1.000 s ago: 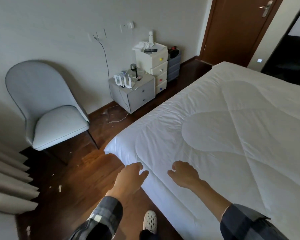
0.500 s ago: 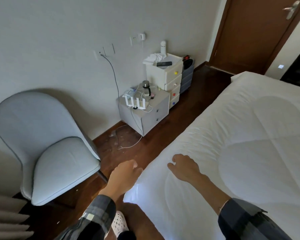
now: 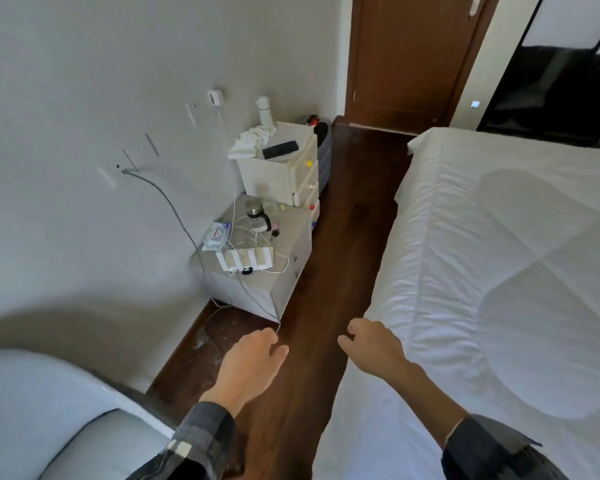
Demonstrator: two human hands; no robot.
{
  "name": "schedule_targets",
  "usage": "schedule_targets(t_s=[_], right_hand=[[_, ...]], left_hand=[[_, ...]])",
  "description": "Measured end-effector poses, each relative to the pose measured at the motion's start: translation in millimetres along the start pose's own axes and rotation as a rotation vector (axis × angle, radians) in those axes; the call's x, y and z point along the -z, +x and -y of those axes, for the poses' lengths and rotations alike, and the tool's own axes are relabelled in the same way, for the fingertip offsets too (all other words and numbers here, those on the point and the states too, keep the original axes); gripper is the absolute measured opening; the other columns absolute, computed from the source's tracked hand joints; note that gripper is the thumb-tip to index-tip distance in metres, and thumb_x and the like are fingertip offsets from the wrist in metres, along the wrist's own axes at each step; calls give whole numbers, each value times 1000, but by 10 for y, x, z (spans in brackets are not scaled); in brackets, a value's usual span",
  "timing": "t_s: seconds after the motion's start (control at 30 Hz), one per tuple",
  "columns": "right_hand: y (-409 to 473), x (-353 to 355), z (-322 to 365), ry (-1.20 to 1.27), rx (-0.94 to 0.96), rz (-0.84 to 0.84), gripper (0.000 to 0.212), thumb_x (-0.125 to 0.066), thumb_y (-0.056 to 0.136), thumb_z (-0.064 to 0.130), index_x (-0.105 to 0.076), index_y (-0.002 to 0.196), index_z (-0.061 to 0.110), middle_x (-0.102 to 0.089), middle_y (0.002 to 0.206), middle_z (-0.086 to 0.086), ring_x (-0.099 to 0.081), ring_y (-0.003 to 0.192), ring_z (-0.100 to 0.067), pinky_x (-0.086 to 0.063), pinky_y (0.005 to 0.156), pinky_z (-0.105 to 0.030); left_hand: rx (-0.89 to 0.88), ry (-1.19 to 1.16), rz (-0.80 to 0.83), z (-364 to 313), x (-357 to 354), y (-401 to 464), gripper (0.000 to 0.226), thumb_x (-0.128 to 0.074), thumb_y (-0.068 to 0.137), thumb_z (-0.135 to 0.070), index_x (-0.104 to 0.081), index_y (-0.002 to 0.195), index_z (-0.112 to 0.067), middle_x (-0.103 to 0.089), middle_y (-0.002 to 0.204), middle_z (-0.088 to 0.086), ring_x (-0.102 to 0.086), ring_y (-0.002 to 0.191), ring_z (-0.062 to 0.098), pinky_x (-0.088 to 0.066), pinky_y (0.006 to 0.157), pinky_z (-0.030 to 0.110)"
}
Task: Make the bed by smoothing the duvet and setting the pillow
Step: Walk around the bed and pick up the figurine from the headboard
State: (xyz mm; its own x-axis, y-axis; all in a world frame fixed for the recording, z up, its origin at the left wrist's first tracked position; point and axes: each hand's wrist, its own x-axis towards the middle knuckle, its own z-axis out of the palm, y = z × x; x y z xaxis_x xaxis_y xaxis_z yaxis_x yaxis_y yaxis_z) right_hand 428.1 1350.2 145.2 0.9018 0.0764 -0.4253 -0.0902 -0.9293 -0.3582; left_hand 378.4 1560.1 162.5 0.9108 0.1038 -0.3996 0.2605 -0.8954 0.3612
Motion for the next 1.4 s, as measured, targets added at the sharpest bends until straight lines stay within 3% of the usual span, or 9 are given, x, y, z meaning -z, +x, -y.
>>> schedule_targets(t_s=[0.1, 0.27, 0.47, 0.63, 0.8, 0.9, 1.03, 1.13, 1.4], right_hand=[[291, 149, 36, 9, -51, -22, 28, -49, 97, 39, -47, 76, 21, -56, 76, 0, -54, 65, -10, -37, 56, -22], [880, 477, -2, 21, -145, -33, 30, -48, 98, 40, -61, 105, 15, -68, 103, -5, -62, 82, -16, -46, 70, -27], [2193, 1110, 93, 36, -146, -95, 33, -48, 98, 39, -42, 70, 22, -51, 72, 1, -51, 64, -9, -35, 56, -21], [3387, 1952, 45, 57, -136, -137, 37, -47, 99, 39, -33, 67, 25, -43, 67, 4, -45, 59, -7, -30, 53, -21], [4551, 2845, -109, 82, -177, -160, 37, -47, 97, 37, -34, 66, 21, -43, 67, 2, -44, 58, -10, -32, 53, -25], [5197, 3218, -264, 84, -221, -144, 35, -47, 97, 37, -37, 67, 20, -48, 69, 1, -46, 59, -10, -36, 56, -25], [6313, 3763, -594, 123, -302, -168, 30, -43, 99, 40, -55, 85, 16, -63, 94, -2, -52, 74, -13, -43, 69, -27], [6983, 4184, -752, 177, -391, -189, 34, -44, 99, 43, -61, 111, 16, -64, 112, 0, -51, 84, -13, -40, 75, -26], [8618, 5609, -1292, 252, -554, -269, 39, -46, 100, 44, -57, 125, 18, -60, 124, 0, -59, 108, -20, -42, 83, -26]], left_hand=[[-56, 47, 37, 82, 153, 441, 26, -50, 102, -43, -57, 89, -21, -54, 77, -11, -55, 67, 7, -42, 62, 19], [-131, 49, 97, -81, 439, 1257, 27, -51, 100, -49, -61, 107, -25, -66, 97, -8, -64, 90, 10, -56, 86, 34], [-176, 19, 87, -657, 994, 2618, 23, -49, 101, -44, -55, 97, -22, -62, 100, -3, -61, 95, 16, -51, 89, 34], [-242, 8, 88, -1478, 1451, 4004, 26, -49, 102, -43, -61, 107, -21, -66, 102, -2, -63, 96, 16, -53, 90, 39], [-304, -13, 99, -2333, 1824, 5312, 22, -49, 102, -46, -55, 92, -26, -58, 81, -9, -61, 81, 8, -55, 81, 31], [-298, -13, 127, -2625, 1950, 6110, 24, -50, 102, -46, -60, 105, -25, -65, 95, -8, -64, 90, 9, -56, 90, 32], [-336, -4, 112, -3143, 2136, 7458, 42, -52, 101, -46, -56, 136, -22, -61, 135, -4, -59, 122, 17, -50, 103, 36], [-399, 48, 122, -3658, 2421, 8301, 42, -51, 101, -47, -57, 133, -22, -63, 132, -3, -60, 118, 17, -49, 100, 37], [-608, 157, 204, -5352, 2924, 10330, 42, -49, 101, -48, -59, 131, -20, -64, 132, -3, -61, 117, 14, -49, 99, 37]])
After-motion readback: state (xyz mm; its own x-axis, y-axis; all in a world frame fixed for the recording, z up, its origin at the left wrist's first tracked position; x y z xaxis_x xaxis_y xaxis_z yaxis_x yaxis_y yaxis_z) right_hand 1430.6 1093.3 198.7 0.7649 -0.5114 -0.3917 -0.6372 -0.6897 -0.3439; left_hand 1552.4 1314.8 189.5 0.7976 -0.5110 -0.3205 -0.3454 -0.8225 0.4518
